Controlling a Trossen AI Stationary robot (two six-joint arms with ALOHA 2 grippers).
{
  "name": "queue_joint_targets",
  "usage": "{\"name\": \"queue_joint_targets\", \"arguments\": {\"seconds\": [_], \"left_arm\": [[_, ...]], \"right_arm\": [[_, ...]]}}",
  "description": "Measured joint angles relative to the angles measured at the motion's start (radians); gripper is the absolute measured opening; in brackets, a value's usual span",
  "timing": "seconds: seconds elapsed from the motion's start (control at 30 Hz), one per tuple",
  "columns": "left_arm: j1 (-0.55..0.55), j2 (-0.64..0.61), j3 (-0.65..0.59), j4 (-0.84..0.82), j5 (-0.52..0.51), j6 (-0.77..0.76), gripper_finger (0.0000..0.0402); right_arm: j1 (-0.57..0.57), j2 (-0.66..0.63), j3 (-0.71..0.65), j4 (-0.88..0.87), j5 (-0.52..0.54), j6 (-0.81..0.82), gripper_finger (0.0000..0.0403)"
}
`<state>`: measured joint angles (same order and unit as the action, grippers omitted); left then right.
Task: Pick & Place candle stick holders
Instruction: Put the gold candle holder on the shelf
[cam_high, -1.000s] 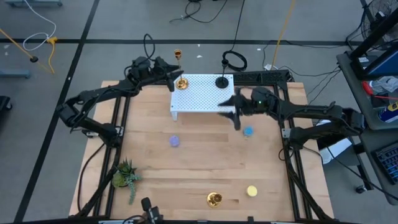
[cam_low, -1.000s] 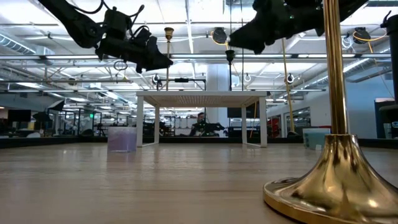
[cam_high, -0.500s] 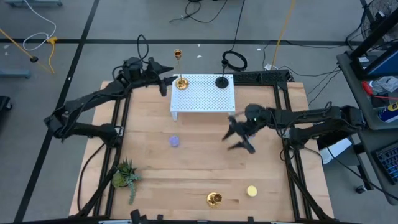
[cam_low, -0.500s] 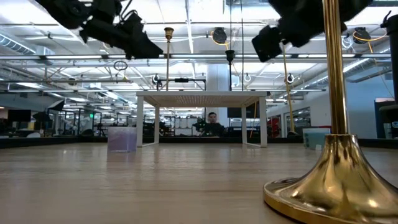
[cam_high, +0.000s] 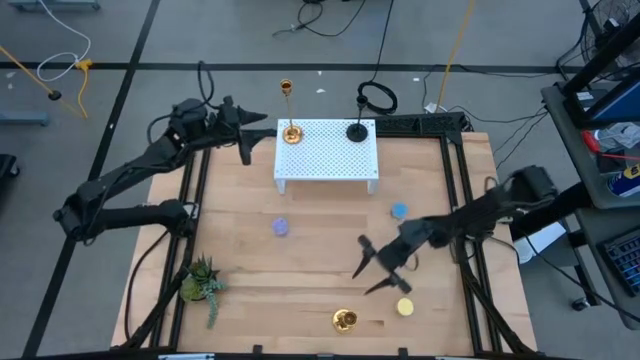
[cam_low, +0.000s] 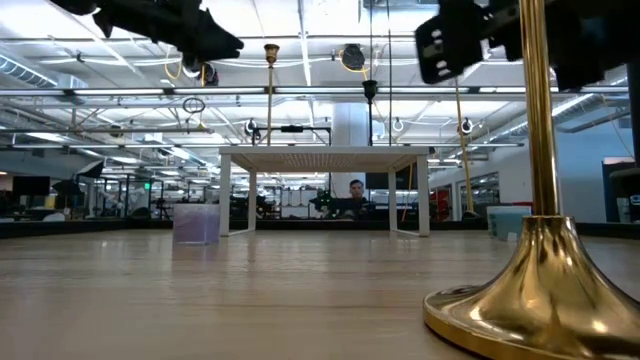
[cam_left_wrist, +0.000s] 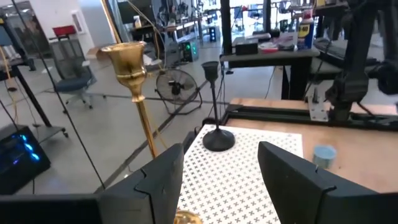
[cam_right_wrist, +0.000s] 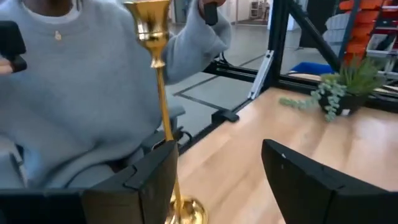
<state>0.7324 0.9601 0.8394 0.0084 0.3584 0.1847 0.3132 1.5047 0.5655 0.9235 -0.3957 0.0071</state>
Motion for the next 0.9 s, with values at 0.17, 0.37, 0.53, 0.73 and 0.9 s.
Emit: {"name": "queue_joint_targets", "arguments": {"seconds": [0.17,0.37,0.53,0.73,0.9], "left_arm": [[-0.011,0.001,0.000,-0.011,0.000,-0.060,0.0214],[-0.029,0.000,0.000,-0.092,0.000,-0.099,0.0214],[-0.046,0.000,0.000,-0.165,0.001,-0.110,0.0214],[-0.056,0.000,0.000,-0.214,0.003,-0.082,0.0214],[-0.076,0.000,0.000,-0.218,0.004,-0.090,0.0214]], "right_arm": [[0.064,0.171,0.153,-0.001,0.001,0.017,0.0233],[0.096,0.270,0.245,-0.002,-0.127,0.006,0.0233],[0.096,0.300,0.310,0.001,-0.095,-0.013,0.0233],[0.086,0.326,0.334,-0.044,-0.200,0.004,0.0205],[0.074,0.324,0.337,-0.032,-0.205,0.001,0.0144]]}}
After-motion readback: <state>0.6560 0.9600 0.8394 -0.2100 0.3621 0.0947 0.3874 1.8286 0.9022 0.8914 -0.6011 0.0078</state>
